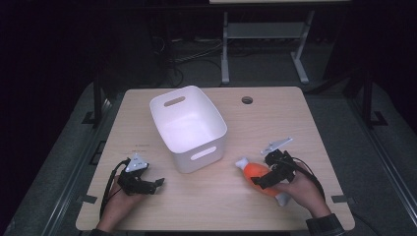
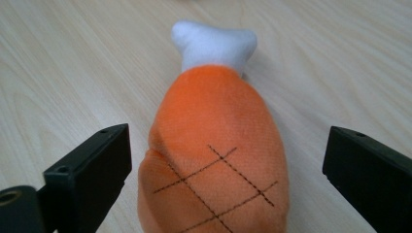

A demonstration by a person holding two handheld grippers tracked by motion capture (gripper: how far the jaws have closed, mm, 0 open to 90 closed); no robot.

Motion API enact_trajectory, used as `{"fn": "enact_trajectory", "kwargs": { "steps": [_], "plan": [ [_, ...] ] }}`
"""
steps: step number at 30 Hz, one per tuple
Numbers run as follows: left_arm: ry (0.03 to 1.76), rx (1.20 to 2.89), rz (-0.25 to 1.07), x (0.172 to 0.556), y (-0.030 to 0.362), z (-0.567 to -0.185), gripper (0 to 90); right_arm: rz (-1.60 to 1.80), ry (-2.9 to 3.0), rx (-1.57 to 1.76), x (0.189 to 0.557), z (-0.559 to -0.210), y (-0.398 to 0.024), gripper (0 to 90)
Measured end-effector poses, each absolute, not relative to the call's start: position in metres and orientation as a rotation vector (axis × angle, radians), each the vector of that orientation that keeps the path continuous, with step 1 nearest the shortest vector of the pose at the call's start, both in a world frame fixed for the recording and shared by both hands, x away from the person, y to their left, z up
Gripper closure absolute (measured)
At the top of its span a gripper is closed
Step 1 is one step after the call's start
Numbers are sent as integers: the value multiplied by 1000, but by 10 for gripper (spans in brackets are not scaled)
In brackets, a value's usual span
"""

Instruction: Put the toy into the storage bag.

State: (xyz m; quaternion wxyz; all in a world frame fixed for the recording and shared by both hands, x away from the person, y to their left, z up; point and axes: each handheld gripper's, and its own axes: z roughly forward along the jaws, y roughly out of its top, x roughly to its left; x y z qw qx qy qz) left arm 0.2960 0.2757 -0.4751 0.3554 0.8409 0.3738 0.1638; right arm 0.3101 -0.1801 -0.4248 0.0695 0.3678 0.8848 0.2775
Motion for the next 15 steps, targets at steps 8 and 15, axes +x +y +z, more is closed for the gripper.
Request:
{"fn": "enact_trajectory", "kwargs": {
  "steps": [8,15],
  "plan": [
    [965,2173,424,296,276,-475,130,767,2693,1098,312,-437,-174,32],
    [965,2173,424,296,276,-475,130,729,2727,1092,313,-445,-171,33]
  ]
}}
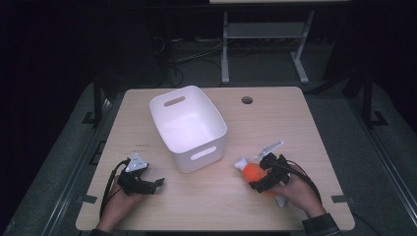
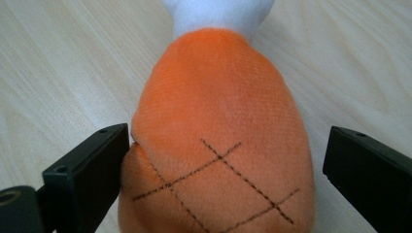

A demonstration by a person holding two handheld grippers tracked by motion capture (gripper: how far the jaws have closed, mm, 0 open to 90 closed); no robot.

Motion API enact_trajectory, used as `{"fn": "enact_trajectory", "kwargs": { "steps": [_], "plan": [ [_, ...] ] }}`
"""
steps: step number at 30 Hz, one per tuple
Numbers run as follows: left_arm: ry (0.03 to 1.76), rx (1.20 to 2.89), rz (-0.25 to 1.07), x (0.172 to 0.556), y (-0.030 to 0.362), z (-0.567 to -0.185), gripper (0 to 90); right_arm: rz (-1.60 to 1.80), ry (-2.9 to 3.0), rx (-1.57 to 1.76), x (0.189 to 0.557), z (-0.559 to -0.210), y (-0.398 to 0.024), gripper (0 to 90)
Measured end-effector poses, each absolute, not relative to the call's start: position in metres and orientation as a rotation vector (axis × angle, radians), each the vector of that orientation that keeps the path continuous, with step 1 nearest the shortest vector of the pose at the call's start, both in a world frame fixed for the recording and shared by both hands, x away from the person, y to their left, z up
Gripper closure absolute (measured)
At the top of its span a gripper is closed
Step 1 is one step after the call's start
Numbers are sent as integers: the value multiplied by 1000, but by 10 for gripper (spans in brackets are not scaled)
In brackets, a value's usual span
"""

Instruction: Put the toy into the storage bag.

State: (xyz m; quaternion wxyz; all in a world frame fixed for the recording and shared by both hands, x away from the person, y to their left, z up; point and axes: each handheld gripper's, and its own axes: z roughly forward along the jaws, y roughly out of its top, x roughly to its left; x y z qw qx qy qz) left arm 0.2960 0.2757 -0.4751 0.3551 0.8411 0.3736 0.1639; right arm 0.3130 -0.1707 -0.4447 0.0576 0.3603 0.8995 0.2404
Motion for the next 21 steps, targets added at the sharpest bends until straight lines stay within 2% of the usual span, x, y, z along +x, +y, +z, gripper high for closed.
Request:
{"fn": "enact_trajectory", "kwargs": {
  "steps": [10,21],
  "plan": [
    [965,2174,424,296,276,-475,130,679,2753,1066,311,-449,-166,36],
    [965,2173,424,296,276,-475,130,696,2759,1070,312,-450,-169,137]
  ]
}}
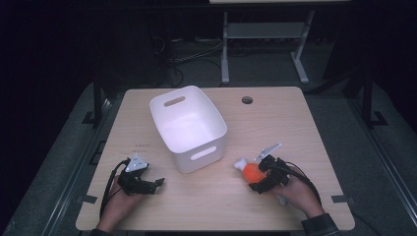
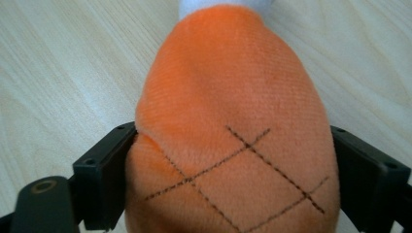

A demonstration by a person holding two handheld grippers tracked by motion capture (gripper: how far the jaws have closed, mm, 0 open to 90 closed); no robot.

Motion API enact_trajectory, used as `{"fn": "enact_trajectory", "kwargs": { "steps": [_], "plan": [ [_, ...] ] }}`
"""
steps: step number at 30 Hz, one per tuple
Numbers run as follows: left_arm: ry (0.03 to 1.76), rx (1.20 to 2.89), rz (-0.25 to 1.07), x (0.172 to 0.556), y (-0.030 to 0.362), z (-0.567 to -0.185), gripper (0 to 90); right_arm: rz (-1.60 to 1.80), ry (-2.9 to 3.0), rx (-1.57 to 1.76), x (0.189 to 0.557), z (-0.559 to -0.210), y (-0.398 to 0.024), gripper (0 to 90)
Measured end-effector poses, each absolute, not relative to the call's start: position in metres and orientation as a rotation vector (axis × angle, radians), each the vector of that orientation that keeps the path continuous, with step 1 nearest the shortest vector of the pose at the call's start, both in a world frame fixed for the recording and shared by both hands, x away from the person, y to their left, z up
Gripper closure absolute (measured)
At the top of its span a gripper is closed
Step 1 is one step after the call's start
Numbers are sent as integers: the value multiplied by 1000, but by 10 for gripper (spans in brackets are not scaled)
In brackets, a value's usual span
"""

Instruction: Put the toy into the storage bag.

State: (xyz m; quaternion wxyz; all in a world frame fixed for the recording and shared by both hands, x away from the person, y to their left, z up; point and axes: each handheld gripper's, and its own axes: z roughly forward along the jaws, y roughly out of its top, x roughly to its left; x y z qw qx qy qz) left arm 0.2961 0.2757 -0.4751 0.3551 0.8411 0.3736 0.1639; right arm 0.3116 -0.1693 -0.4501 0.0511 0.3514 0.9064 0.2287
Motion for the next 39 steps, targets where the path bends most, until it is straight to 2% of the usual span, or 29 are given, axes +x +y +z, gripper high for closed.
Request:
{"fn": "enact_trajectory", "kwargs": {
  "steps": [19,39],
  "plan": [
    [965,2173,423,296,276,-475,130,708,2747,1069,311,-443,-169,170],
    [969,2171,420,296,276,-475,130,747,2710,1095,322,-419,-172,208]
  ]
}}
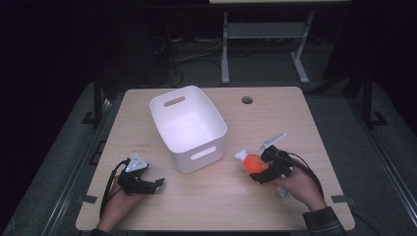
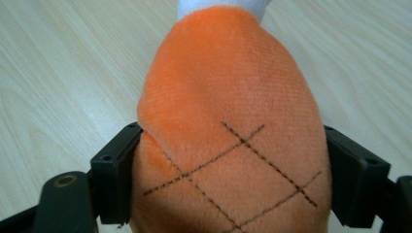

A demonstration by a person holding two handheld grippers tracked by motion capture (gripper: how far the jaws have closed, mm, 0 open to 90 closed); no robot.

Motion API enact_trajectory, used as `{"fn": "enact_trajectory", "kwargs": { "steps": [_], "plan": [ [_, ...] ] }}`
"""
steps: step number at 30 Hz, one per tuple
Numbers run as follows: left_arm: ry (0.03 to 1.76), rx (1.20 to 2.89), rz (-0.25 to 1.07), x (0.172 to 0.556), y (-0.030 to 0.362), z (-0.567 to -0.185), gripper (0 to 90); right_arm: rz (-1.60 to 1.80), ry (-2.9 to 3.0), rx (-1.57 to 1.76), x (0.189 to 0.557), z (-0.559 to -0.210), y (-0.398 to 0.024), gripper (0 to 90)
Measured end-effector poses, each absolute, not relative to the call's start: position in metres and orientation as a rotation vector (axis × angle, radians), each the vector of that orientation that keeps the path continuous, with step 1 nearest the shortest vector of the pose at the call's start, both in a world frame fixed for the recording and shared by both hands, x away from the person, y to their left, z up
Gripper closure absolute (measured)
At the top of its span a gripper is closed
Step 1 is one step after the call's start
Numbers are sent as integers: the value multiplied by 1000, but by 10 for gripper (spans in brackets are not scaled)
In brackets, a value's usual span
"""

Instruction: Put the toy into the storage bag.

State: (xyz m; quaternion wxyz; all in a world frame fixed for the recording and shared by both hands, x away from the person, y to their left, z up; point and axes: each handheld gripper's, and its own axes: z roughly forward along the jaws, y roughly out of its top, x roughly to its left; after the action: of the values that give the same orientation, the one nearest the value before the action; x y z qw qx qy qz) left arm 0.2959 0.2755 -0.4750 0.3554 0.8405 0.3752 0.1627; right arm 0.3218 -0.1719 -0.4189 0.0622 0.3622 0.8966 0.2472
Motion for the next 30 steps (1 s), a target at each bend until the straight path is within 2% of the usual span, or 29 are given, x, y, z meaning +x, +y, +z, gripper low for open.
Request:
{"fn": "enact_trajectory", "kwargs": {
  "steps": [30],
  "plan": [
    [971,2166,422,296,275,-475,130,795,2674,1100,347,-371,-170,224]
  ]
}}
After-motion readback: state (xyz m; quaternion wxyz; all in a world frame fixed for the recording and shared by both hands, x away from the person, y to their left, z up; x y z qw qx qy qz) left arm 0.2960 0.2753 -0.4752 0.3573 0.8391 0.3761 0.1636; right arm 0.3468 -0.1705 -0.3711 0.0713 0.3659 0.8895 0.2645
